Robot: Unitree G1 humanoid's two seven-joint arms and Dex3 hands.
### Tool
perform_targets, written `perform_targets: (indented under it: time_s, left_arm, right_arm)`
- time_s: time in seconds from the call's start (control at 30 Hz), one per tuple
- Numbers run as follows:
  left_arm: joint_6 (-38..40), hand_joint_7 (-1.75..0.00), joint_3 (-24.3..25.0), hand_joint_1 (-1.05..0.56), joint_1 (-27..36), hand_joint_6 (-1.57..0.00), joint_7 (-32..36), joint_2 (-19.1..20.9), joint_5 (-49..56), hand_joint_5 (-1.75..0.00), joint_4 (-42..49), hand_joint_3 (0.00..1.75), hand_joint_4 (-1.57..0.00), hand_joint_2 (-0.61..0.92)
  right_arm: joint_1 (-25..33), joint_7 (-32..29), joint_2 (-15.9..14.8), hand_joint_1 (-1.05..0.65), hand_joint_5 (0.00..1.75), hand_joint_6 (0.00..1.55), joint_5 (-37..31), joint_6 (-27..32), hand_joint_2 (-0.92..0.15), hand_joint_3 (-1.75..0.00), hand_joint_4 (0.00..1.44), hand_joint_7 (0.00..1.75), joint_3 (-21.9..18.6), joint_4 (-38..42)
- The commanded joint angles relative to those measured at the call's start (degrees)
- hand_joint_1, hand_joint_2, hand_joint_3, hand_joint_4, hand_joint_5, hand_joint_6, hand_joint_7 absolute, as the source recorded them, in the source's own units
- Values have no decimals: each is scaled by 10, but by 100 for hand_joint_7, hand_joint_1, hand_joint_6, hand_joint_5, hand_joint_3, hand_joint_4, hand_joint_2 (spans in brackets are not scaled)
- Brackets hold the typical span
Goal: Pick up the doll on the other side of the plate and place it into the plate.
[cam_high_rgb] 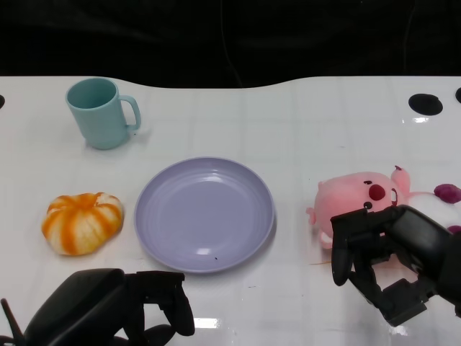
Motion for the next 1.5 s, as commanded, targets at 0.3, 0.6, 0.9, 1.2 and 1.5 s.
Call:
perform_targets:
  time_s: [0.3, 0.6, 0.9, 1.2, 1.5]
  left_arm:
    - [-1, -105, 5, -20, -3, -77, 1, 6, 0, -145, 1, 73, -71, 70]
    - [1, -106, 5, -20, -3, -76, -1, 7, 0, -144, -1, 73, -70, 70]
    - [0, -106, 6, -20, -3, -76, -1, 7, -3, -145, 1, 73, -70, 71]
    - [-2, -106, 7, -20, -3, -76, -2, 9, -3, -145, 0, 71, -70, 71]
    - [1, -105, 8, -20, -3, -76, -3, 9, -4, -143, 1, 72, -70, 71]
  right_arm:
    - [-6, 0, -9, 3, 169, 85, 2, -6, -33, -142, 84, 140, -5, 1]
    - [-6, 1, -11, 2, 171, 84, 0, -10, -32, -143, 85, 141, -4, 1]
    - [-7, 1, -10, 3, 172, 84, 3, -6, -33, -142, 86, 142, -5, 2]
    - [-9, -4, -5, 5, 160, 82, 8, -23, -35, -136, 86, 134, -11, 10]
    - [-13, -18, -5, -12, 96, 71, 0, -42, -58, -78, 62, 61, -14, -10]
